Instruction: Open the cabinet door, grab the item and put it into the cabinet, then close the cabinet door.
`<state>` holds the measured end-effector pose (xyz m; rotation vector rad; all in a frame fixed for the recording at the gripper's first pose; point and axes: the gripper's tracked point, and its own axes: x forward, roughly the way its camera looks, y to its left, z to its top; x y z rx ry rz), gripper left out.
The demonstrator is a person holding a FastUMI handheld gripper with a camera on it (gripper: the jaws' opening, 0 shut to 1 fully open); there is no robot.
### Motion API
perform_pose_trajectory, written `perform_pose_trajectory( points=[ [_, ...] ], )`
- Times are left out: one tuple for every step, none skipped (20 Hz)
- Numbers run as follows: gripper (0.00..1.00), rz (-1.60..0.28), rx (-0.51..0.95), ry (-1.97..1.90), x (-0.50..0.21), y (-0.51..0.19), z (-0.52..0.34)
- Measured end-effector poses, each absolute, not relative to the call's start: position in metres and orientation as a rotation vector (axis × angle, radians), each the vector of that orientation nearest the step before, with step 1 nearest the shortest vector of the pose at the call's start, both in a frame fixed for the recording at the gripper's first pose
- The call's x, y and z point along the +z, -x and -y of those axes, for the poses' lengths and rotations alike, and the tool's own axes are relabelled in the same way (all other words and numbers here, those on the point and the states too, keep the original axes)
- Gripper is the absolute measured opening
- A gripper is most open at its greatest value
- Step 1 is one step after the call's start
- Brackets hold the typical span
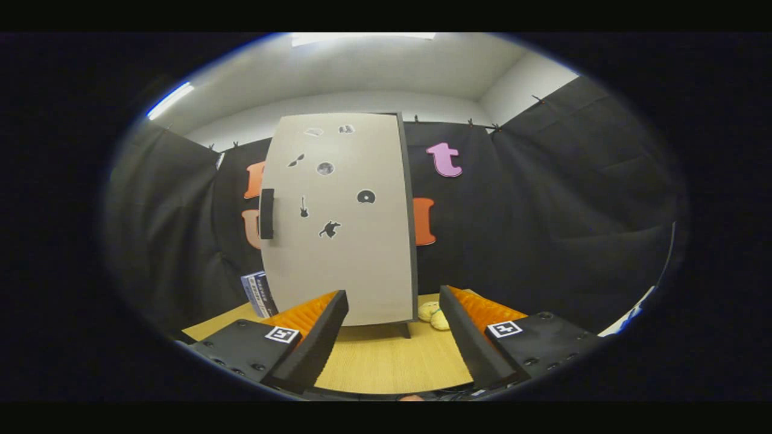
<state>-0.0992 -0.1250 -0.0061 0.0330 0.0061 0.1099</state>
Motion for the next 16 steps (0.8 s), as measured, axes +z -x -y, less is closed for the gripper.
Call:
perform_pose_trajectory(
  points=[
    [0.98,-0.011,0.107,-0.031,-0.007,0.102,0.128],
    [0.98,-0.01,0.102,-0.032,-0.007,0.106,0.132],
    [0.98,-0.007,0.096,-0.034,-0.007,0.11,0.136],
    [0.98,-0.003,0.094,-0.037,-0.007,0.114,0.139],
    [0.98,-0.001,0.092,-0.039,-0.007,0.118,0.142],
    [0.98,-0.001,0.091,-0.041,-0.007,0.121,0.144],
    [0.98,0.0,0.091,-0.043,-0.007,0.123,0.145],
    [0.98,0.0,0.094,-0.044,-0.007,0.126,0.147],
    [0.98,0.001,0.096,-0.046,-0.007,0.128,0.147],
    [0.98,0.002,0.098,-0.047,-0.006,0.132,0.148],
    [0.98,0.003,0.1,-0.047,-0.006,0.133,0.149],
    [0.98,0.003,0.101,-0.048,-0.007,0.133,0.149],
    [0.98,0.001,0.1,-0.049,-0.008,0.134,0.15],
    [0.98,-0.001,0.101,-0.052,-0.008,0.135,0.15],
    [0.98,0.0,0.102,-0.054,-0.008,0.136,0.151],
    [0.98,0.0,0.101,-0.054,-0.008,0.137,0.153]
  ],
)
